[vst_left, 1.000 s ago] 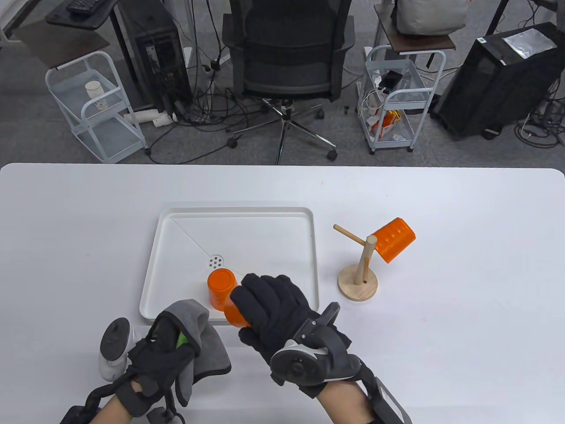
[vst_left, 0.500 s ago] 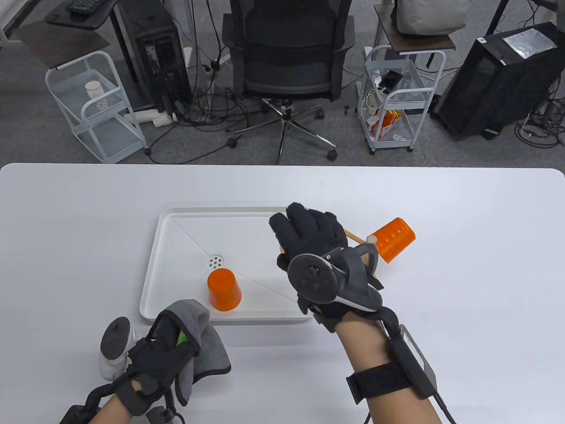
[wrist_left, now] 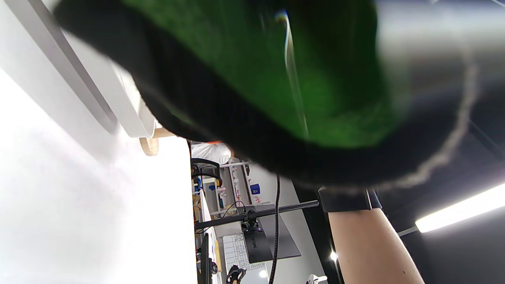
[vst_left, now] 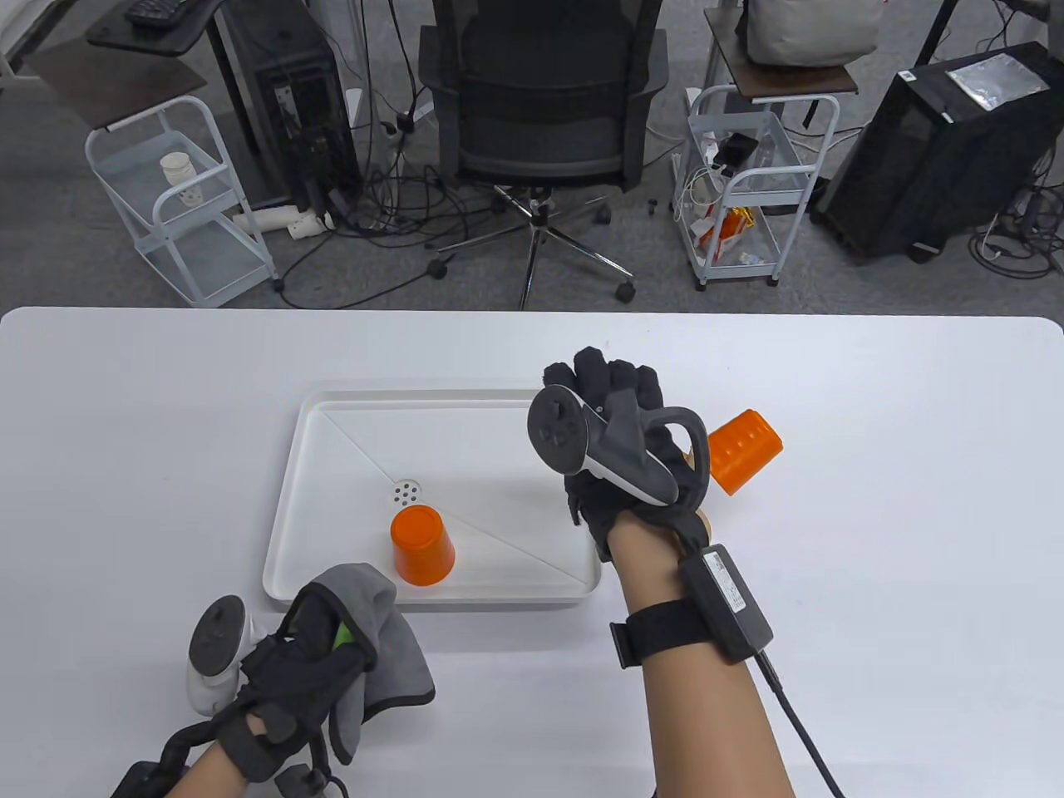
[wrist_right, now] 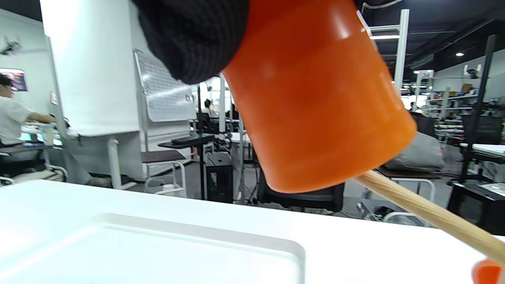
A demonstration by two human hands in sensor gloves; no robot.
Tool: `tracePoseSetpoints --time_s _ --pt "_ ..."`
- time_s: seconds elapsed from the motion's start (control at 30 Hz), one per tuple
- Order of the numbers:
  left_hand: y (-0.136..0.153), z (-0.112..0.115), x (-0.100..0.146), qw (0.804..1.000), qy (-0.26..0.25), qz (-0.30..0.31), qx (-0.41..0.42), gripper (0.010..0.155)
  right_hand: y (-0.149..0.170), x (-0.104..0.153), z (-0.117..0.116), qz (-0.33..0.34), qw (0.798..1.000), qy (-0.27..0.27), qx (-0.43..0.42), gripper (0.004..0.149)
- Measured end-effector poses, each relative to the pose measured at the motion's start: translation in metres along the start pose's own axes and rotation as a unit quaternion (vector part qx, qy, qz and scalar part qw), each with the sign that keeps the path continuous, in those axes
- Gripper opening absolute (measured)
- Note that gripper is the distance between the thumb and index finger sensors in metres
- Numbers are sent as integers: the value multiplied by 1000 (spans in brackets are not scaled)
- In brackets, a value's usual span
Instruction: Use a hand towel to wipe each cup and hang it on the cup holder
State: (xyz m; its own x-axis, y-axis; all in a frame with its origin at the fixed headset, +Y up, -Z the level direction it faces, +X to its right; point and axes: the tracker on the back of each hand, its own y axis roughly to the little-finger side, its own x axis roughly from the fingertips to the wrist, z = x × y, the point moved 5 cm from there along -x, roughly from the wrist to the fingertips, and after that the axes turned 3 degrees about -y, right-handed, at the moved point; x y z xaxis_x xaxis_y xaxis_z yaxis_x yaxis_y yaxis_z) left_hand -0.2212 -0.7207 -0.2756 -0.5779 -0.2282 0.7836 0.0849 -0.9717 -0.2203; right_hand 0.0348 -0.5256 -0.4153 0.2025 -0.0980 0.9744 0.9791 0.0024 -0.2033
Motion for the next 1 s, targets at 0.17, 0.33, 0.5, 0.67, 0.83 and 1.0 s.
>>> tracePoseSetpoints --time_s 0.17,0.33,0.5,0.67,0.83,1.0 --pt "0 0 0 1000 1 1 5 79 8 -10 -14 -25 1000 -13 8 68" --pt "0 0 0 1000 3 1 6 79 19 -15 -23 -48 998 -23 18 68" --pt "1 1 0 1000 5 0 6 79 28 -18 -32 -63 997 -35 20 68" --pt "2 2 -1 1000 9 -4 5 79 32 -20 -43 -73 995 -57 37 68" --pt "2 2 -1 1000 8 -6 7 79 33 -21 -53 -76 993 -76 57 69" --pt "3 3 -1 1000 11 -9 7 78 35 -22 -60 -84 990 -86 73 70"
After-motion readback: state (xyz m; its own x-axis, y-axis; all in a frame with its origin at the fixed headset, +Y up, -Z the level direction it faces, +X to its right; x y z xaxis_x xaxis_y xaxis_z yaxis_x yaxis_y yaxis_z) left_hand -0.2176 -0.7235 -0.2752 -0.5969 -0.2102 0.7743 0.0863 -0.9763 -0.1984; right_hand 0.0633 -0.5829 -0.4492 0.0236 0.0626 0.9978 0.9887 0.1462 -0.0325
